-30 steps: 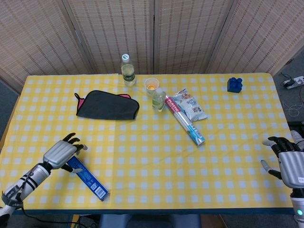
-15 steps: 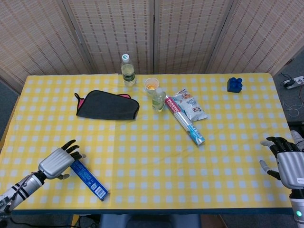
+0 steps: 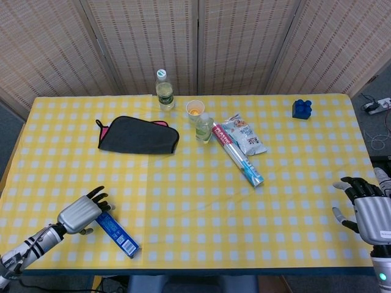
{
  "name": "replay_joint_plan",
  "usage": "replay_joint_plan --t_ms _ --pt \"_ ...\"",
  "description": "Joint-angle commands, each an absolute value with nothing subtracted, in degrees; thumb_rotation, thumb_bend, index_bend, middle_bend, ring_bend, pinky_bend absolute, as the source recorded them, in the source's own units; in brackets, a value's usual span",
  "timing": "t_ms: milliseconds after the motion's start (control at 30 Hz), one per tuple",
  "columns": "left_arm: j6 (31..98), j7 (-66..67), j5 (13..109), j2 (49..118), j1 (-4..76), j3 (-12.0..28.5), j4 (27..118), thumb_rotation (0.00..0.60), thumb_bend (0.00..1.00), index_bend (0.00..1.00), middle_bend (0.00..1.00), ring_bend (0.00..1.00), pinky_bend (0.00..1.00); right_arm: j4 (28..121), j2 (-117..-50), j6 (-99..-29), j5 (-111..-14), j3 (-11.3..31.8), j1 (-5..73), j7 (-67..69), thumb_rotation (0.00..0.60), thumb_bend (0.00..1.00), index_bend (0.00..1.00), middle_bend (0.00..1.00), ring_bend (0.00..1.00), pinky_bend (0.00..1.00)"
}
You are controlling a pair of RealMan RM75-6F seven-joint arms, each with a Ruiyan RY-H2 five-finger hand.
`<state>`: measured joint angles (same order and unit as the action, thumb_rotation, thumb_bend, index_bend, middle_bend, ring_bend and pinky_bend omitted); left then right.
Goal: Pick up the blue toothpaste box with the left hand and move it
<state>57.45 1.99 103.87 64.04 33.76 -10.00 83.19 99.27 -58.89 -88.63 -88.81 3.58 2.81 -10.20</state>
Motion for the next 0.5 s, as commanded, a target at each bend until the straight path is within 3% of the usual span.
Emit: replay_joint_plan --t_ms 33,200,500 --pt "57.3 1.8 104.4 65.4 33.9 -10.3 81.6 0.600 0.15 0.32 0.32 0.14 0.00 99.3 -59.0 -88.7 -88.7 3.6 2.7 -10.3 0.600 0.21 0.31 0.28 0.21 0.32" --pt "58.2 2.0 104.5 67.1 33.6 -10.4 79.1 0.600 0.15 0.39 0.34 0.18 0.00 99.3 -58.8 -89.3 -88.7 3.6 2.3 -10.2 0.600 0.21 0.31 0.28 0.21 0.32" --pt "59.5 1.6 103.7 69.4 33.4 -9.7 75.8 0.600 0.15 0.55 0.53 0.30 0.00 98.9 -59.0 -89.2 -88.5 3.6 2.2 -9.8 0.600 0.21 0.31 0.28 0.21 0.32"
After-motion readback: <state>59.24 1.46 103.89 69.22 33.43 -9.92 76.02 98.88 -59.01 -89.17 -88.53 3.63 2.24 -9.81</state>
